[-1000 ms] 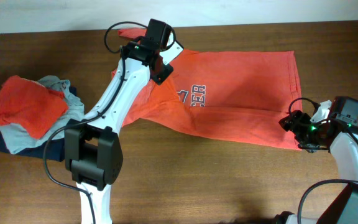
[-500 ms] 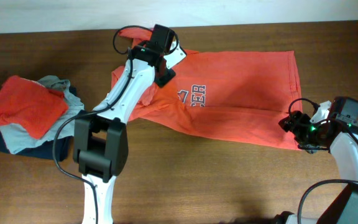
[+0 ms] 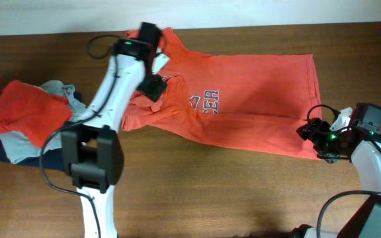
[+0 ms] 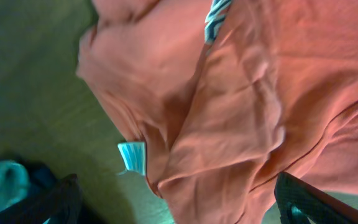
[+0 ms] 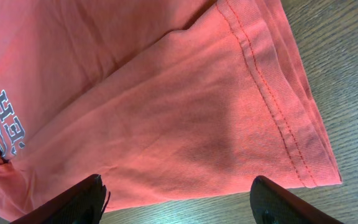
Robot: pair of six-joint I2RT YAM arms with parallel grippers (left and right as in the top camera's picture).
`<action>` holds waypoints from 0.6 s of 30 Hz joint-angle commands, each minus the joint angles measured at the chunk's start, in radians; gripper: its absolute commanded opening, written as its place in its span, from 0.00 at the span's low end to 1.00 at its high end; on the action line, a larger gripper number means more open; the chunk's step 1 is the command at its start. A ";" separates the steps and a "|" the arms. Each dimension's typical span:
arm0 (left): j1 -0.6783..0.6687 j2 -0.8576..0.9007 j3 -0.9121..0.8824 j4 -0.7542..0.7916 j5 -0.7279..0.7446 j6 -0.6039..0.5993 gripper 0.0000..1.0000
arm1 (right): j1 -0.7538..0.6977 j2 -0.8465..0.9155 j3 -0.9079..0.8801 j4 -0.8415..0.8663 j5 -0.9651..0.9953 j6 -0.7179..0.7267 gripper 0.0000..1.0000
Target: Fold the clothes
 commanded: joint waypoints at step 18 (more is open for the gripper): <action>0.010 0.006 -0.302 0.222 0.137 0.240 0.59 | 0.001 0.003 0.015 -0.001 -0.013 0.004 0.79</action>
